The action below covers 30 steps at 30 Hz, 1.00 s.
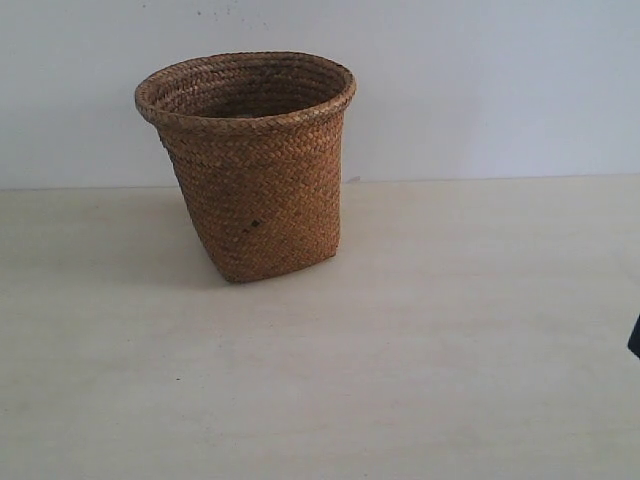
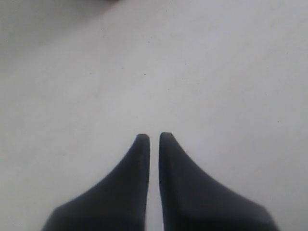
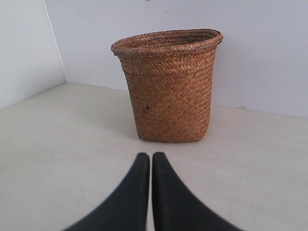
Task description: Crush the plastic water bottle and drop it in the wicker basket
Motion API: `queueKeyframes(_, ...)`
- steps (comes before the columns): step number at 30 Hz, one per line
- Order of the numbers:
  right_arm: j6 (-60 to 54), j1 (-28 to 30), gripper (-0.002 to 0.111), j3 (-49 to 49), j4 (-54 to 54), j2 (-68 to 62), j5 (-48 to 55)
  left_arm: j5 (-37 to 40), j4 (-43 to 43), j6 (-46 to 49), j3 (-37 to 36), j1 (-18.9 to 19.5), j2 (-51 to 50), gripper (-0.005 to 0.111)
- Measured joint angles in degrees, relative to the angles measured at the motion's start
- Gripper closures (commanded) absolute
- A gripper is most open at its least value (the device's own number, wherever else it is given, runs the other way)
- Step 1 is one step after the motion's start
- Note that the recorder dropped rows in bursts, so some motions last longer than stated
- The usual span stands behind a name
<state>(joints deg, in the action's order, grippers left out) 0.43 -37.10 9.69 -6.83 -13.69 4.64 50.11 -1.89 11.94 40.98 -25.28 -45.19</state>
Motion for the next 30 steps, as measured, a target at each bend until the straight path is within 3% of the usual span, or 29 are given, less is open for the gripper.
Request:
queueKeyframes(7, 0.0, 0.0, 0.108, 0.0, 0.0, 0.0, 0.0, -1.5, 0.1, 0.3, 0.0, 0.0, 2.4, 0.103)
queueKeyframes(13, 0.0, 0.0, 0.108, 0.0, 0.0, 0.0, 0.0, -18.6, 0.0, 0.3, -5.1, 0.0, 4.4, 0.103)
queueKeyframes(18, 0.0, 0.0, 0.108, 0.0, 0.0, 0.0, 0.0, -27.0, -0.2, 0.1, -12.8, 0.1, 11.2, 0.103)
queueKeyframes(22, 0.0, 0.0, 0.108, 0.0, 0.0, 0.0, 0.0, -33.2, -0.7, -0.7, -20.6, 3.0, 19.7, 0.103)
queueKeyframes(30, 0.0, 0.0, 0.108, 0.0, 0.0, 0.0, 0.0, -35.8, -3.7, -1.3, -29.8, 10.5, 33.4, 0.103)
